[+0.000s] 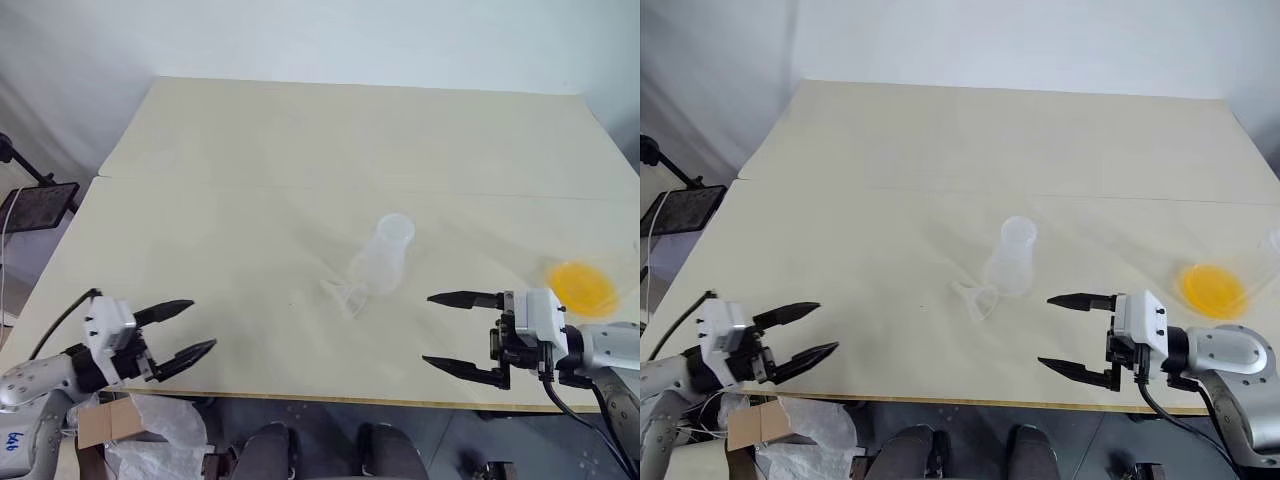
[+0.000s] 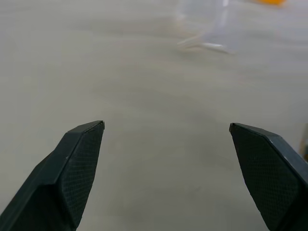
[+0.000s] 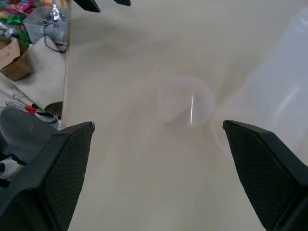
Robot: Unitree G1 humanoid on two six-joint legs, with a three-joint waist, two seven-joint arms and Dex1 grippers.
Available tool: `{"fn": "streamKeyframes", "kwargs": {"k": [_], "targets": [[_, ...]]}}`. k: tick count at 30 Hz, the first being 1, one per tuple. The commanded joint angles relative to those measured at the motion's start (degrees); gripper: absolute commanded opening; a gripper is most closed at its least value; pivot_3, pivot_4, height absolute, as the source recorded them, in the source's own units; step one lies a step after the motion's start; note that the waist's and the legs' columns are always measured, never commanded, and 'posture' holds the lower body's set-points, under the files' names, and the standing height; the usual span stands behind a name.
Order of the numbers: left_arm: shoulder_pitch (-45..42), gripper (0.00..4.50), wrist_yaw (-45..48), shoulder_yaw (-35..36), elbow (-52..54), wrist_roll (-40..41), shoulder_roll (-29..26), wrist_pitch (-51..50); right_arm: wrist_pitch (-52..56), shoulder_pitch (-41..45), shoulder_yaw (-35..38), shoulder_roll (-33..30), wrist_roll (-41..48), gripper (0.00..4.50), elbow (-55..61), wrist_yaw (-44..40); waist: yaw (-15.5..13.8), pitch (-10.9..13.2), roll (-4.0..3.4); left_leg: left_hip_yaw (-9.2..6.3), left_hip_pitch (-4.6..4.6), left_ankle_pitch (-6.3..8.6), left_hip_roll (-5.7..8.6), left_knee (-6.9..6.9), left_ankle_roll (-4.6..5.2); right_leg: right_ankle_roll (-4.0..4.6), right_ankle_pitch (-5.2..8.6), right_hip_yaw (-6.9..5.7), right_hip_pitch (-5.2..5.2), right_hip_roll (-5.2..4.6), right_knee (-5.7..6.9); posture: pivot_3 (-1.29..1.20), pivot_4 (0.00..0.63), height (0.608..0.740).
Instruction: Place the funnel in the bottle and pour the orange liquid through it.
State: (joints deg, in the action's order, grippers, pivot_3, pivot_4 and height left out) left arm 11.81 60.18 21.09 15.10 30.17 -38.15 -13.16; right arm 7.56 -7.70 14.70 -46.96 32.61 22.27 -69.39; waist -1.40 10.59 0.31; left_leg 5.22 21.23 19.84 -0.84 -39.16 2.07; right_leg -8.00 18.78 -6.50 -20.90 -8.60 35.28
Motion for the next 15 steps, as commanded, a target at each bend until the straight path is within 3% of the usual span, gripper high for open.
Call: {"fn": "streamKeyframes", "kwargs": {"k": [1,10,15], "targets": [[-3.1,4.42,-2.5,-6.5,5.0,0.1,1.4,-2.7,-1.3,-3.0,4.9,-0.6,-0.3,4.5,0.8,0.6,-0.1,0.0,-0.01,-0.03,-0.03,0.0,0.0,0.0,0.0,0.0,0.0,-0.01,0.09,0.01,-0.08,0.0,0.15,0.74],[-9.7,4.42,-13.5,-19.2,11.9,-0.8,8.3,-11.1,-1.1,-10.8,9.6,0.4,-0.6,4.5,4.1,2.6,0.2,-0.1,-0.16,0.05,-0.13,0.0,-0.03,0.05,0.01,-0.01,0.0,-0.09,0.21,0.12,-0.23,0.0,0.15,0.74],[-11.5,4.42,-20.7,-27.2,11.6,-8.0,12.6,-11.1,0.5,-15.4,9.8,2.0,-0.2,4.5,9.0,5.6,-0.2,-0.1,-0.23,0.05,-0.14,0.0,-0.01,0.05,0.01,-0.01,0.0,-0.07,0.27,0.12,-0.31,0.0,0.15,0.74]]}}
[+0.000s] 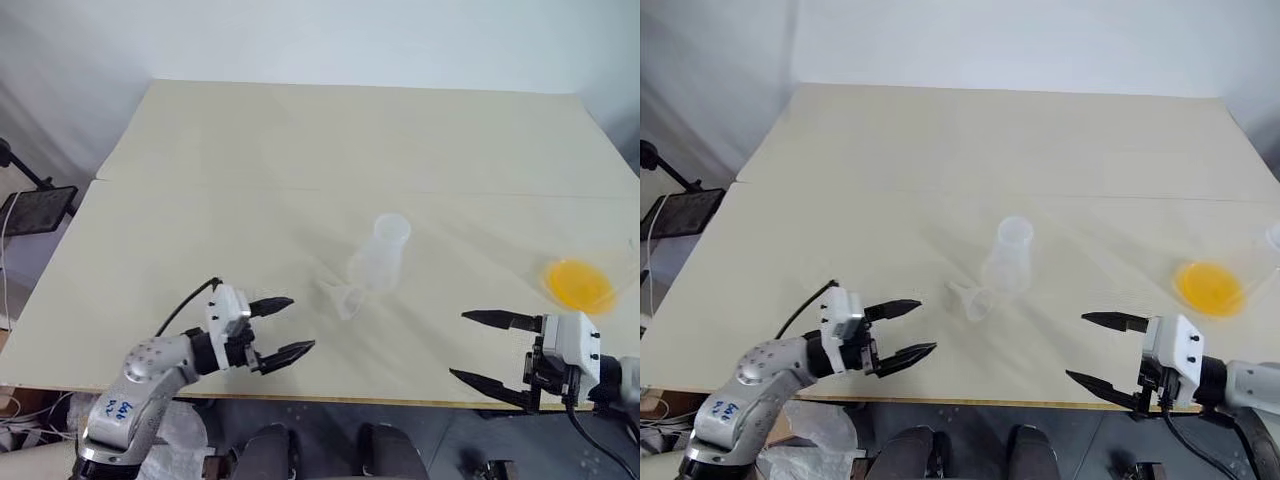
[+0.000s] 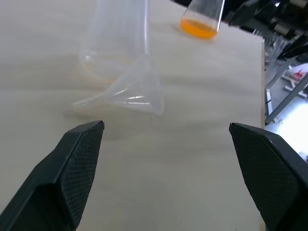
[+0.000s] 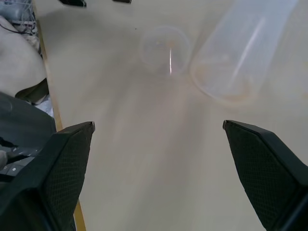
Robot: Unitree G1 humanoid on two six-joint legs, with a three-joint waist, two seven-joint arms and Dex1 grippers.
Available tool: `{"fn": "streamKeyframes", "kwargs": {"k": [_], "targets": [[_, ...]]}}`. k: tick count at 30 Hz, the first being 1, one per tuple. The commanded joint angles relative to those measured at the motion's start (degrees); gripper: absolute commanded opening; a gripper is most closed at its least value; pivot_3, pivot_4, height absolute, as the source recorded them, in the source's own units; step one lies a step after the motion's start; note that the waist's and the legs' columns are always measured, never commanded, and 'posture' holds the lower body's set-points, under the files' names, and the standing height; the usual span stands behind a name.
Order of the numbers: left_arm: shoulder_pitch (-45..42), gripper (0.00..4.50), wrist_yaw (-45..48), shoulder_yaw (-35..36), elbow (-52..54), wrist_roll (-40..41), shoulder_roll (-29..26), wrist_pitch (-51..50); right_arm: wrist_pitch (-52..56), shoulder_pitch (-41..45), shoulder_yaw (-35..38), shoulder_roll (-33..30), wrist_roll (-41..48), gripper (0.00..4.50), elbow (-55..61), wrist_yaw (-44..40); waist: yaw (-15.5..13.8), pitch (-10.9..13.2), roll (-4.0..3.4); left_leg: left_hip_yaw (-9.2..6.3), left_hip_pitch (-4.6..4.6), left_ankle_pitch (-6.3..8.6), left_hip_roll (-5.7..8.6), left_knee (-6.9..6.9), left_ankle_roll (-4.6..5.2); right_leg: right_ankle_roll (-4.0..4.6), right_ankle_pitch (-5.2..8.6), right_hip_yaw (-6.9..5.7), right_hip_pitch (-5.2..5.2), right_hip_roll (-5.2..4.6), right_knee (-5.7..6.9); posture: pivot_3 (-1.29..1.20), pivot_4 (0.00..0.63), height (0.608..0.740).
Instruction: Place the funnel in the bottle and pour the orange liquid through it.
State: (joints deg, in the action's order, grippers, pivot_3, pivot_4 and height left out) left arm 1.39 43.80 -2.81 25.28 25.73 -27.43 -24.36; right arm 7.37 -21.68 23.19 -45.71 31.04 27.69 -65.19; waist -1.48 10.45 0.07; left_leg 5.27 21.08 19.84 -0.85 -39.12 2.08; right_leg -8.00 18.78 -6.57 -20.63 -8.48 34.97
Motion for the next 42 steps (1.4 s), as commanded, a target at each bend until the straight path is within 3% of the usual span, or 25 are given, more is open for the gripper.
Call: {"fn": "streamKeyframes", "kwargs": {"k": [1,11,18,26,35,40,42], "targets": [[-1.5,4.42,-5.7,-4.1,1.1,-4.7,2.8,0.2,1.1,-1.7,1.4,0.8,1.6,4.5,3.9,1.7,-0.2,0.0,0.0,-0.03,0.02,-0.01,0.03,-0.01,0.02,0.0,0.0,0.02,0.01,-0.01,-0.03,0.0,0.15,0.74],[-5.7,4.42,-14.6,-11.0,-3.3,-13.9,9.9,2.6,2.8,-1.7,0.5,1.0,2.4,4.5,5.7,3.3,-0.1,0.0,-0.03,-0.01,0.03,0.0,0.02,-0.02,0.04,-0.01,0.0,0.03,0.04,0.0,-0.16,0.0,0.15,0.74],[-7.8,4.42,-18.9,-9.6,-7.8,-17.6,12.2,5.6,3.6,-1.8,-0.5,1.3,2.5,4.5,6.8,4.5,-0.1,0.0,-0.03,-0.01,0.03,-0.01,0.02,-0.02,0.06,-0.01,0.0,-0.02,0.04,-0.01,-0.15,0.0,0.15,0.74],[-7.9,4.42,-18.2,-7.2,-8.7,-16.6,12.1,6.8,3.9,-2.0,-0.7,1.5,2.5,4.5,7.4,4.9,-0.1,0.0,-0.04,-0.02,0.03,-0.01,0.02,-0.02,0.06,-0.01,0.0,-0.04,0.04,-0.02,-0.15,0.0,0.15,0.74],[-8.4,1.74,-14.4,-4.4,-8.1,-14.4,9.7,6.6,3.9,-1.6,-1.1,1.6,2.3,4.5,7.2,5.2,-0.1,0.0,-0.04,-0.02,0.03,-0.01,0.02,-0.02,0.06,-0.01,0.0,-0.06,0.04,-0.02,-0.15,0.0,0.15,0.74],[-8.8,0.11,-9.9,-1.8,-7.7,-9.0,7.8,4.6,3.2,-0.4,-2.0,1.7,2.0,4.5,6.4,5.1,0.0,0.0,-0.05,-0.02,0.03,-0.01,0.01,-0.02,0.06,-0.01,0.0,-0.05,0.02,-0.02,-0.12,0.0,0.15,0.74],[-9.7,0.02,-7.4,-0.9,-7.9,-6.9,6.9,4.4,2.9,0.1,-2.4,1.9,1.9,4.5,6.2,5.3,-0.1,0.0,-0.04,-0.03,0.04,-0.01,0.01,-0.03,0.06,-0.01,0.0,-0.07,0.03,-0.02,-0.13,0.0,0.15,0.74]]}}
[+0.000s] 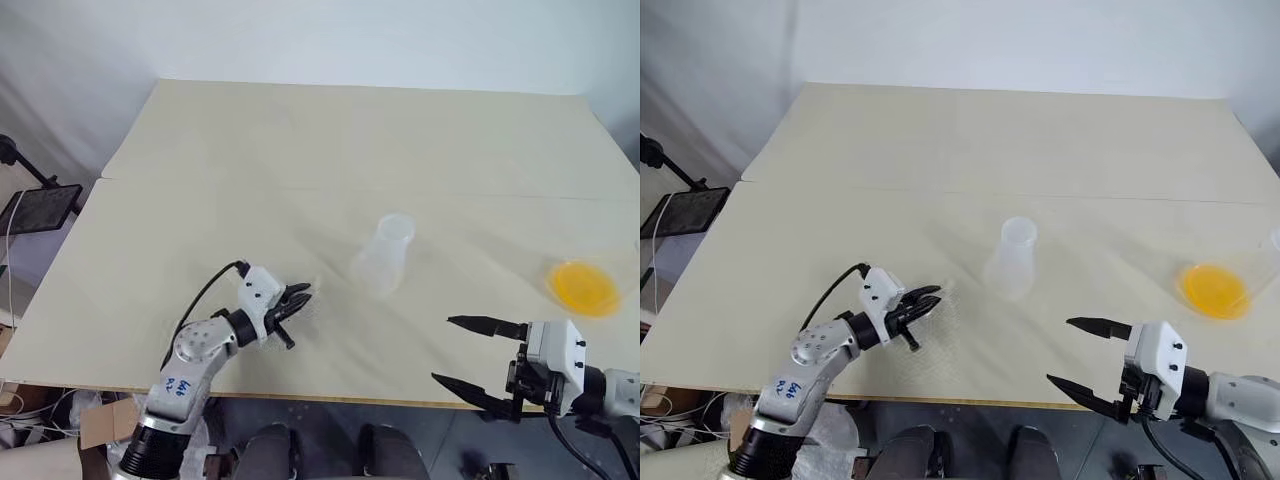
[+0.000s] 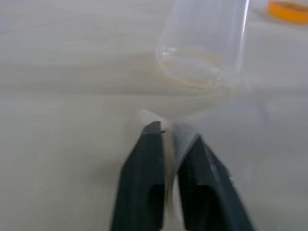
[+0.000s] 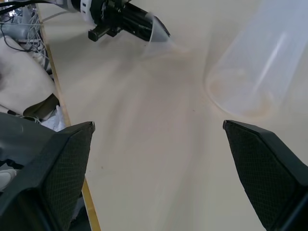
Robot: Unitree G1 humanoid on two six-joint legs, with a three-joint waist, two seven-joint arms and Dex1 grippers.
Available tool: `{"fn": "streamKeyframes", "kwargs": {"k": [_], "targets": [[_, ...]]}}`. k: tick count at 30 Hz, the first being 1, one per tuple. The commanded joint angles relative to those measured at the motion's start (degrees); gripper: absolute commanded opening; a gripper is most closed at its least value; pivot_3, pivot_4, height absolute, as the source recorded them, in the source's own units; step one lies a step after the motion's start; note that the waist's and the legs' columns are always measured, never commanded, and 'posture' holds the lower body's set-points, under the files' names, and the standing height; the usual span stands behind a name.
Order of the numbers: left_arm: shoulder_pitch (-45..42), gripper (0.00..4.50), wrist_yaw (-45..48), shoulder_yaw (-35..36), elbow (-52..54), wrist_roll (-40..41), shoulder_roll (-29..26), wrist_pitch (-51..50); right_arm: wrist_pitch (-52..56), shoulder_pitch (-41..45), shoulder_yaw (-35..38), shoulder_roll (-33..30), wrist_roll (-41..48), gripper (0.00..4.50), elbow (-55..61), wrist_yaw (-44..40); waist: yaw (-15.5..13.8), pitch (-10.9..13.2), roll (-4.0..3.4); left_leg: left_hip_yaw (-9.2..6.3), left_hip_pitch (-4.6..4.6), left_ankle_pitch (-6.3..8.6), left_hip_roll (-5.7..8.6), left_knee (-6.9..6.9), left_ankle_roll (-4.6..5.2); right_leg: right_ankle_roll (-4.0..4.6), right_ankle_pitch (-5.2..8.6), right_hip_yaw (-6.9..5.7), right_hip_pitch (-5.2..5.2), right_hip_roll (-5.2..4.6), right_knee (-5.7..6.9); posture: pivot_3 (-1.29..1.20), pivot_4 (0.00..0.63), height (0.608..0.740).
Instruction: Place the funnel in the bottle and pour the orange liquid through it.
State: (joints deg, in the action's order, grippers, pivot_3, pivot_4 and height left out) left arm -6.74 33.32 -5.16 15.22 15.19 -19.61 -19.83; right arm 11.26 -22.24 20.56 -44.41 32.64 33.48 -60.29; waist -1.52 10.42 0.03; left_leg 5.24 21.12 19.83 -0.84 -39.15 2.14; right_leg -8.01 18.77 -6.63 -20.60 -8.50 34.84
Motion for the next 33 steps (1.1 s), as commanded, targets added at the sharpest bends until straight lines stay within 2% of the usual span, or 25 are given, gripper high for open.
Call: {"fn": "streamKeyframes", "kwargs": {"k": [1,7,11,12,13,15,18,22,24,27,29,33], "targets": [[-2.3,0.02,4.6,2.2,1.9,5.3,-1.5,-0.8,-1.0,0.9,0.0,0.7,0.2,4.5,0.3,0.5,0.0,0.0,0.0,0.0,0.0,0.0,0.0,0.0,0.0,0.0,0.0,0.0,0.0,0.0,-0.01,0.0,0.15,0.74],[-11.2,0.02,12.6,7.8,-3.2,15.0,-6.3,-7.2,-1.5,2.7,-1.3,1.6,-1.0,4.5,-0.7,1.3,0.0,0.0,0.0,-0.01,0.0,0.0,0.0,-0.01,-0.01,0.0,0.0,-0.04,0.0,0.02,0.05,0.0,0.15,0.74],[-24.5,0.02,19.5,11.1,-11.9,21.2,-11.4,-14.5,-1.9,3.6,-0.7,3.2,-0.9,4.5,-0.7,3.2,0.0,0.0,0.03,-0.04,0.04,-0.04,0.05,-0.05,0.0,0.0,0.0,-0.11,-0.04,0.03,0.14,0.0,0.15,0.74],[-27.3,0.02,20.6,11.0,-13.5,22.0,-12.6,-17.0,-2.0,3.9,-0.5,3.5,-0.6,4.5,-0.5,3.7,0.0,0.0,0.03,-0.03,0.06,-0.04,0.06,-0.05,0.0,0.0,0.0,-0.12,-0.05,0.03,0.13,0.0,0.15,0.74],[-31.7,0.02,20.3,10.4,-16.5,24.0,-14.4,-25.7,-1.9,4.2,-0.1,4.0,-0.1,4.5,-0.2,4.4,0.0,0.0,0.05,-0.03,0.06,-0.04,0.07,-0.05,0.0,-0.01,0.0,-0.16,-0.06,0.03,0.14,0.0,0.15,0.74],[-39.7,0.02,22.4,6.0,-20.9,22.7,-17.6,-34.1,-2.2,4.3,0.8,4.9,0.3,4.5,0.8,6.0,0.0,0.1,0.1,-0.08,0.09,-0.04,0.1,-0.05,0.0,-0.04,-0.02,-0.2,-0.08,0.05,0.2,0.0,0.15,0.74],[-50.5,0.02,26.9,3.8,-27.4,24.1,-16.0,-39.1,-2.2,3.9,1.6,6.3,0.4,4.5,1.9,8.4,-0.2,0.1,0.12,-0.08,0.11,-0.04,0.15,-0.05,0.0,-0.05,-0.01,-0.21,-0.1,0.07,0.25,0.0,0.15,0.74],[-62.4,0.02,32.6,-5.2,-35.7,18.9,-13.8,-42.5,-3.5,1.5,1.2,8.4,-1.3,4.5,3.2,10.1,-0.1,0.1,0.15,-0.06,0.16,-0.04,0.17,-0.04,0.0,-0.08,-0.02,-0.19,-0.12,0.1,0.21,0.0,0.15,0.74],[-67.9,0.02,33.0,-7.3,-41.2,17.6,-11.2,-44.9,-4.2,0.6,0.7,9.4,-1.9,4.5,3.8,11.0,-0.1,0.1,0.15,-0.03,0.18,-0.04,0.32,-0.03,-0.01,-0.09,-0.02,-0.18,-0.15,0.19,0.19,0.0,0.15,0.74],[-70.8,0.02,35.3,-8.7,-44.3,16.2,-9.2,-43.8,-4.8,0.3,0.6,10.1,-2.5,4.5,4.2,11.9,0.3,0.1,0.15,0.07,0.19,-0.06,0.24,-0.03,-0.04,-0.09,-0.01,-0.03,-0.25,0.25,0.21,0.0,0.15,0.74],[-72.1,0.02,36.6,-10.8,-44.3,14.3,-7.7,-42.1,-8.9,0.9,1.4,11.6,-4.9,4.5,4.3,13.1,0.5,0.1,0.15,0.23,0.19,-0.08,0.19,0.01,-0.09,-0.09,-0.01,0.14,-0.4,0.33,0.27,0.0,0.15,0.74],[-73.2,0.02,40.0,-14.4,-45.7,11.2,-6.3,-40.5,-9.8,2.6,3.0,13.2,-3.6,4.5,4.3,15.9,0.3,0.1,0.16,0.37,0.31,-0.14,0.16,0.0,-0.21,-0.03,0.02,0.37,-0.82,0.38,0.67,0.0,0.15,0.74]]}}
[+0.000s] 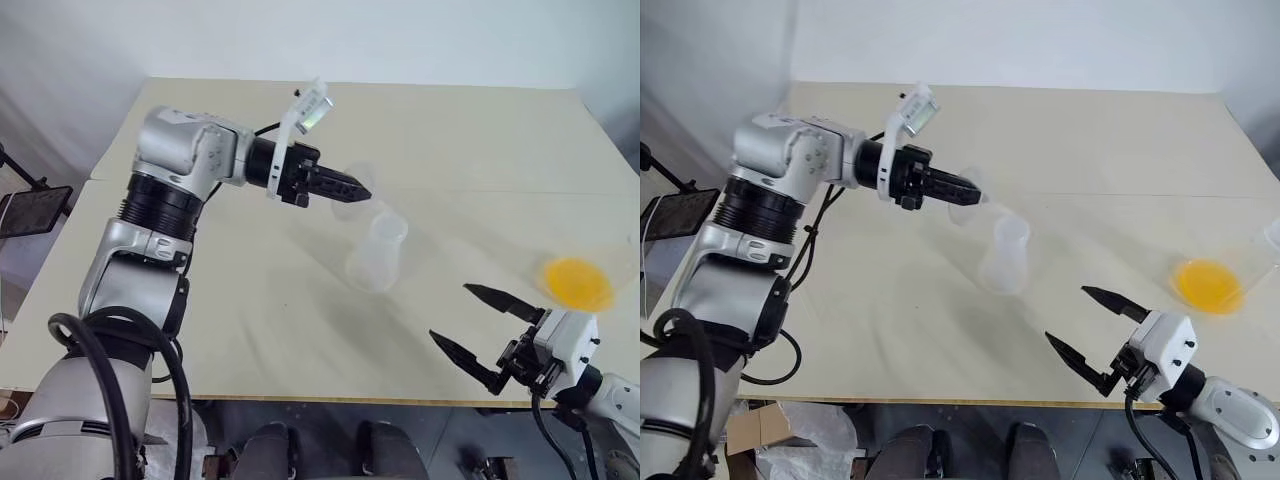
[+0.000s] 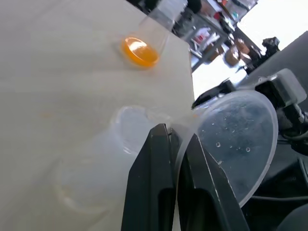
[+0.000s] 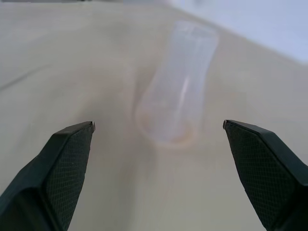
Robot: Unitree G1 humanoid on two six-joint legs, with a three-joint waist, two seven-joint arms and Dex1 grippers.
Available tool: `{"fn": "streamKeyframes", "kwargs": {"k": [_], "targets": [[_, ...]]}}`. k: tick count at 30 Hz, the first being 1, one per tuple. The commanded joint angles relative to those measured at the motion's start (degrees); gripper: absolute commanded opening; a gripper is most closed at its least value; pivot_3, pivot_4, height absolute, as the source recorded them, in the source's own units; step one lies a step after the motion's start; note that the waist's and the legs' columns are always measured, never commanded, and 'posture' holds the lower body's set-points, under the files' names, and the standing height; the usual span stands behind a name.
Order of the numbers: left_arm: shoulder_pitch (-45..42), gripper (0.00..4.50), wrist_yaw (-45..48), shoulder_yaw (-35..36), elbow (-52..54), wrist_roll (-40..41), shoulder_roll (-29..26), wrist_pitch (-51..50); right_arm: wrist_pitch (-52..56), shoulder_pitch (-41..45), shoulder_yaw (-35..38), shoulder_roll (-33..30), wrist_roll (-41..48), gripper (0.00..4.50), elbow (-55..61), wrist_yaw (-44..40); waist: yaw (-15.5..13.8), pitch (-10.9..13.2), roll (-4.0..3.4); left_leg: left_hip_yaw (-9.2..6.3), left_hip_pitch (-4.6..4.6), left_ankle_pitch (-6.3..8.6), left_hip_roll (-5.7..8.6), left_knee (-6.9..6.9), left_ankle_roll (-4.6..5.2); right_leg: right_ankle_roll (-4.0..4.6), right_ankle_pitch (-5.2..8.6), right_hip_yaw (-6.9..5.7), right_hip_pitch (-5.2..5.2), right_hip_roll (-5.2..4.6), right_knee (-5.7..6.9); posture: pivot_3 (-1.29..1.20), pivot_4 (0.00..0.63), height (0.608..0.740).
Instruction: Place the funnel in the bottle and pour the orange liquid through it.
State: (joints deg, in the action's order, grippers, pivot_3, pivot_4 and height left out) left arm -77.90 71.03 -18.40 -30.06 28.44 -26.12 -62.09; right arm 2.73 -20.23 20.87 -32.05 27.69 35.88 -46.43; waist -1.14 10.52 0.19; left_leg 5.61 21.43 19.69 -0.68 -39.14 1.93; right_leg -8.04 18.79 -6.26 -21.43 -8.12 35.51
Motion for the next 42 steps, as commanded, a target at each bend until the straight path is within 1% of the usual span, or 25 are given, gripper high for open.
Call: {"fn": "streamKeyframes", "kwargs": {"k": [1,6,16,21,23,24,29,30,31,34,37,40,42], "targets": [[-2.5,0.02,2.0,-1.5,-1.4,-3.0,0.7,2.3,-1.5,0.8,3.2,1.1,1.8,4.5,1.5,2.5,-0.1,0.0,0.0,0.01,0.01,-0.01,-0.01,0.0,-0.01,0.01,0.0,0.01,-0.03,0.0,0.03,0.0,0.15,0.74],[-4.6,0.02,2.3,-2.2,-5.9,-6.6,3.1,5.0,-2.8,1.1,5.0,2.5,2.8,4.5,1.1,4.2,-0.4,0.0,0.02,0.0,0.08,-0.01,-0.02,-0.04,-0.01,0.01,0.0,0.03,-0.05,-0.01,0.02,0.0,0.15,0.74],[-7.9,0.02,3.4,-2.5,-13.0,-12.2,8.1,9.1,-3.8,1.4,4.6,4.4,4.2,4.5,0.9,6.2,-0.3,0.0,0.03,-0.01,0.1,-0.01,-0.01,-0.05,0.0,0.01,0.0,0.02,-0.08,-0.01,0.03,0.0,0.15,0.74],[-9.4,0.02,3.7,-2.4,-16.5,-15.0,10.1,11.4,-4.6,0.6,3.6,5.0,3.2,4.5,0.9,6.5,-0.3,0.0,0.03,0.0,0.1,-0.01,0.0,-0.04,0.0,0.01,0.0,0.01,-0.09,-0.01,0.04,0.0,0.15,0.74],[-9.6,0.57,4.2,-2.1,-16.9,-15.5,10.7,12.9,-4.8,0.1,3.1,5.4,2.6,4.5,1.0,6.6,-0.3,0.0,0.03,-0.01,0.1,-0.01,-0.01,-0.05,0.0,0.01,0.0,0.01,-0.09,-0.01,0.04,0.0,0.15,0.74],[-9.7,0.73,4.6,-2.0,-17.0,-15.7,10.9,13.4,-5.0,-0.1,3.0,5.6,2.5,4.5,1.1,6.6,-0.3,0.0,0.03,-0.01,0.1,-0.01,-0.01,-0.05,0.0,0.01,0.0,0.02,-0.08,-0.01,0.05,0.0,0.15,0.74],[-10.2,2.23,4.5,1.5,-17.8,-14.7,12.1,14.2,-5.8,-0.8,2.2,6.2,1.8,4.5,0.8,6.9,-0.3,0.0,0.03,-0.01,0.11,-0.01,-0.02,-0.05,0.0,0.01,0.0,0.02,-0.09,-0.01,0.05,0.0,0.15,0.74],[-10.0,2.58,4.6,1.7,-17.7,-14.8,12.1,14.5,-5.9,-0.8,2.1,6.3,1.6,4.5,0.8,6.9,-0.3,0.0,0.03,-0.01,0.11,-0.01,-0.02,-0.05,0.01,0.01,0.0,0.02,-0.09,-0.01,0.06,0.0,0.15,0.74],[-9.8,2.79,4.8,1.9,-17.5,-15.0,12.1,14.5,-6.0,-0.9,2.0,6.5,1.5,4.5,0.8,6.9,-0.2,0.0,0.03,-0.01,0.11,-0.01,-0.02,-0.05,0.01,0.01,0.0,0.02,-0.09,-0.01,0.06,0.0,0.15,0.74],[-8.4,3.69,5.2,3.5,-16.0,-14.4,11.9,16.3,-6.1,-0.9,1.9,6.6,1.3,4.5,0.5,7.0,-0.2,0.0,0.03,-0.01,0.11,-0.01,-0.02,-0.05,0.0,0.01,0.0,0.01,-0.11,-0.01,0.08,0.0,0.15,0.74],[-5.7,4.48,5.3,7.4,-13.7,-12.3,11.7,20.3,-6.4,-0.9,1.7,6.7,1.1,4.5,0.3,6.8,-0.2,0.0,0.03,-0.02,0.1,-0.01,-0.08,-0.05,0.0,0.01,0.0,0.02,-0.11,-0.02,0.1,0.0,0.15,0.74],[2.2,4.48,7.7,14.2,-8.6,-8.5,10.5,32.0,-6.6,-1.4,3.2,6.4,1.1,4.5,0.0,6.9,-0.1,0.0,-0.05,-0.02,0.08,-0.01,-0.15,-0.06,0.0,0.01,0.0,0.02,-0.11,-0.03,0.13,0.0,0.15,0.74],[7.9,4.48,10.2,15.9,-6.1,-7.8,8.1,35.8,-6.2,-2.4,4.5,6.2,0.8,4.5,-0.2,7.4,0.0,0.0,-0.04,-0.04,0.03,-0.01,-0.21,-0.05,0.0,0.02,0.01,0.02,-0.11,-0.05,0.21,0.0,0.15,0.74]]}}
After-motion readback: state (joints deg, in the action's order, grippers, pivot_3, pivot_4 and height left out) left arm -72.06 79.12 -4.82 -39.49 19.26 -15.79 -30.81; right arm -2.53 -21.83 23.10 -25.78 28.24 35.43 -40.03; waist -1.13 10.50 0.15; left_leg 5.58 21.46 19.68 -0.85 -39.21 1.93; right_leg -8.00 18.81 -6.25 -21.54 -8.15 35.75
